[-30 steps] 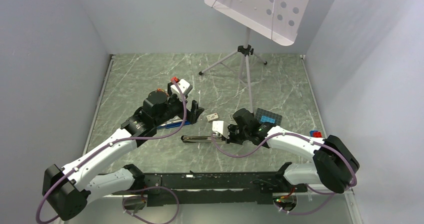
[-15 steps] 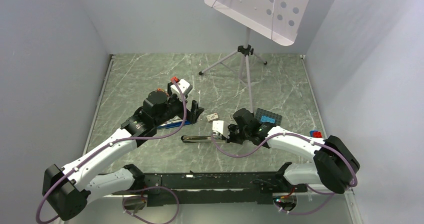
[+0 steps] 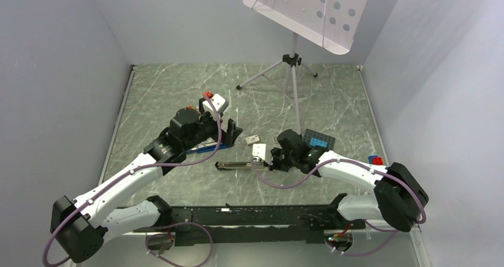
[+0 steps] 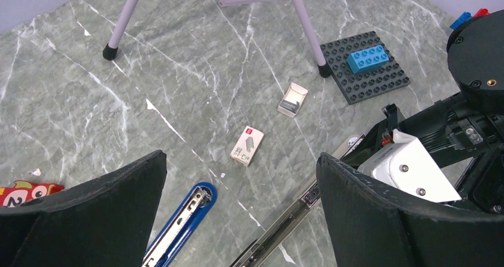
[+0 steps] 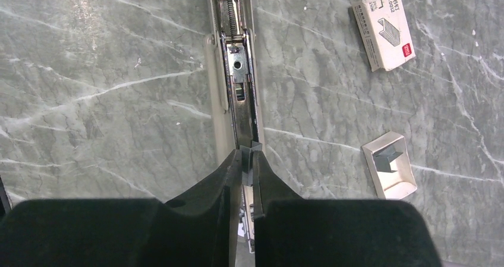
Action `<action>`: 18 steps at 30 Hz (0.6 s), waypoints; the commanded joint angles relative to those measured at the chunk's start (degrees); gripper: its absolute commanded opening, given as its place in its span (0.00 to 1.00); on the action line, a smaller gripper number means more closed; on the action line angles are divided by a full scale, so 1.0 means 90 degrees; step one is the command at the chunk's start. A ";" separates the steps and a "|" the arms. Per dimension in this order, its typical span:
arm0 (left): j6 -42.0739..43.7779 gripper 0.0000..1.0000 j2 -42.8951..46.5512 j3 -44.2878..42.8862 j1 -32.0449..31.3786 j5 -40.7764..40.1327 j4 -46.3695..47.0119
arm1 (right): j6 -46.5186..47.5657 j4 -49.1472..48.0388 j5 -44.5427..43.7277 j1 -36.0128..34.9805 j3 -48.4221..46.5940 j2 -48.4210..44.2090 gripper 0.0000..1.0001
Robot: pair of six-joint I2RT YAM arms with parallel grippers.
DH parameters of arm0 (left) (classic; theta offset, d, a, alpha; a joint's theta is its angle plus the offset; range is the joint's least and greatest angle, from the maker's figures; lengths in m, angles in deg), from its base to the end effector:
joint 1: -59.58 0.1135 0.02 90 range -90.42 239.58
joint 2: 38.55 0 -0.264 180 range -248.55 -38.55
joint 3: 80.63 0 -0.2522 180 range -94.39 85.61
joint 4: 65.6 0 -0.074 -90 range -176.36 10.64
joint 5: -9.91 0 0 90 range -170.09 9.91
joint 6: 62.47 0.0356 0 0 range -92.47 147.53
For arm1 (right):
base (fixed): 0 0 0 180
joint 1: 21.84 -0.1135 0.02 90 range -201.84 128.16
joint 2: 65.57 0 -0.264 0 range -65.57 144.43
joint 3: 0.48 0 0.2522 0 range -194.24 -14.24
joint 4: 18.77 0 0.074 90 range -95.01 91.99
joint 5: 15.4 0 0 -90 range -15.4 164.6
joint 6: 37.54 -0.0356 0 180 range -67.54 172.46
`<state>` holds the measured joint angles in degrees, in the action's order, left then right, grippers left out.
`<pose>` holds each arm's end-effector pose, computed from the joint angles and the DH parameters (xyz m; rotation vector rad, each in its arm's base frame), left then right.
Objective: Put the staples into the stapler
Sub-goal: Pick up the stapler.
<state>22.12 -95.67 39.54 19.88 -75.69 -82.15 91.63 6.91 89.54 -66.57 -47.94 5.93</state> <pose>0.1790 -0.1522 0.3209 0.6005 1.7570 -0.6236 0.1617 0.1731 0.1784 -1.7104 1.7282 0.3613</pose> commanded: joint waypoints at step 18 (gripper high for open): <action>-0.0034 0.99 0.0068 -0.0011 0.0027 -0.0046 0.0258 | -0.0009 -0.0108 -0.0163 -0.0023 -0.0056 -0.0281 0.12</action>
<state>22.12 -95.67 39.54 19.88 -75.69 -82.15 91.63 6.93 89.54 -66.57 -47.92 5.78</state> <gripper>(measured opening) 0.995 0.124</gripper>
